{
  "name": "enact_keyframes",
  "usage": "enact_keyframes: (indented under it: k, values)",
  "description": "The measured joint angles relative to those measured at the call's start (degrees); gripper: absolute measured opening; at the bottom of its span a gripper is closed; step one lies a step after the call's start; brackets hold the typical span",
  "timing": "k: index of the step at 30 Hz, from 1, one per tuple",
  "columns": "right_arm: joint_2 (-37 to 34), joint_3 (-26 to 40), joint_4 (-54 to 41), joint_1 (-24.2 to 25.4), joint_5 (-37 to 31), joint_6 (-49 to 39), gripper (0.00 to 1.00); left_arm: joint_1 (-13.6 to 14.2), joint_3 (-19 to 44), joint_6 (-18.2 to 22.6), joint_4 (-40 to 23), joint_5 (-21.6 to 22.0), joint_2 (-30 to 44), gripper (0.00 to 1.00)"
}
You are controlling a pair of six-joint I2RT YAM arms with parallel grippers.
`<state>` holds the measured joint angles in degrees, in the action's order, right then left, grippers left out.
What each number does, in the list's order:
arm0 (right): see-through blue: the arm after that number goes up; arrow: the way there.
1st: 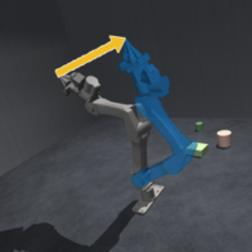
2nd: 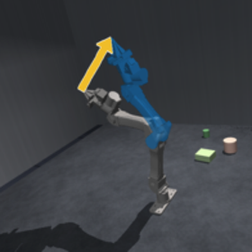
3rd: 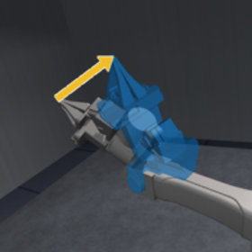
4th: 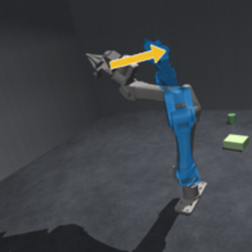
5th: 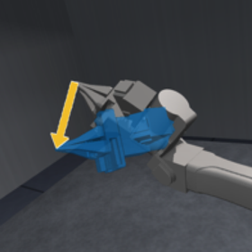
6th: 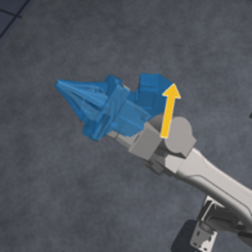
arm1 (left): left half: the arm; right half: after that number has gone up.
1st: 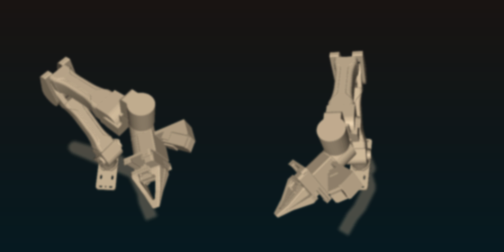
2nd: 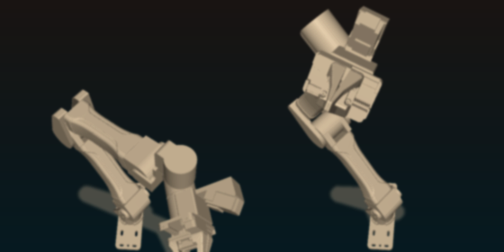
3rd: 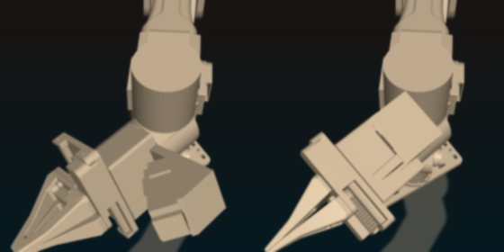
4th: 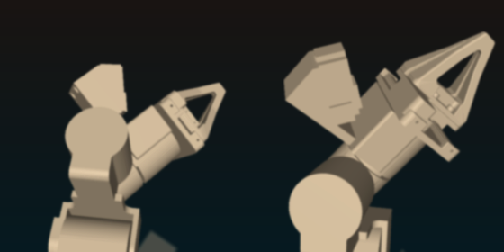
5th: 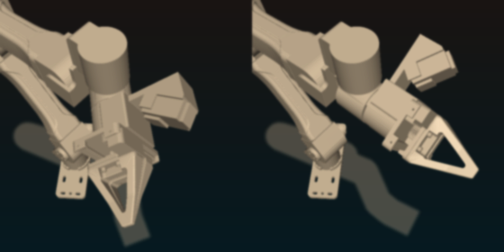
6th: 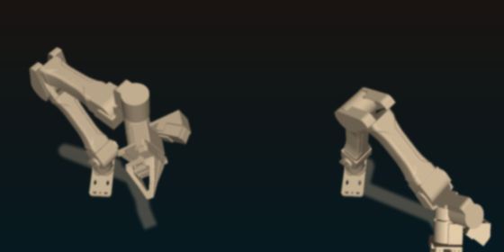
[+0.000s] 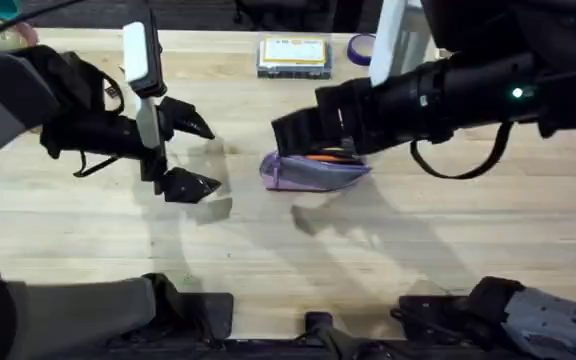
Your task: Unzip the bag, pick up the pens from the table one at a time and place them inside, then zip the bag closed.
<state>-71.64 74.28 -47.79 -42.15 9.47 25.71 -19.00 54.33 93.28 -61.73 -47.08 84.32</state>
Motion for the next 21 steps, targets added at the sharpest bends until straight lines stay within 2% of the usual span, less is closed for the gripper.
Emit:
enact_keyframes:
  k: [6, 10, 16, 21]
  values:
    - [0.0, 0.0, 0.7, 0.0, 0.4, 9.8, 0.998, 0.0, 0.0, 0.8, 0.0, -1.2, 1.6, 0.994]
    - [0.0, 0.0, 0.9, -1.7, -3.0, 16.9, 0.997, 0.0, 0.0, 0.9, 0.0, -1.4, 1.5, 0.993]
    - [-0.9, 0.0, 1.2, -9.6, -12.2, 30.2, 0.997, 0.0, 0.0, 0.9, 0.0, -1.4, 1.5, 0.993]
    - [-4.9, 0.0, 1.5, -14.9, -17.2, 35.6, 0.997, 0.0, 0.0, 0.9, 0.0, -1.4, 1.5, 0.993]
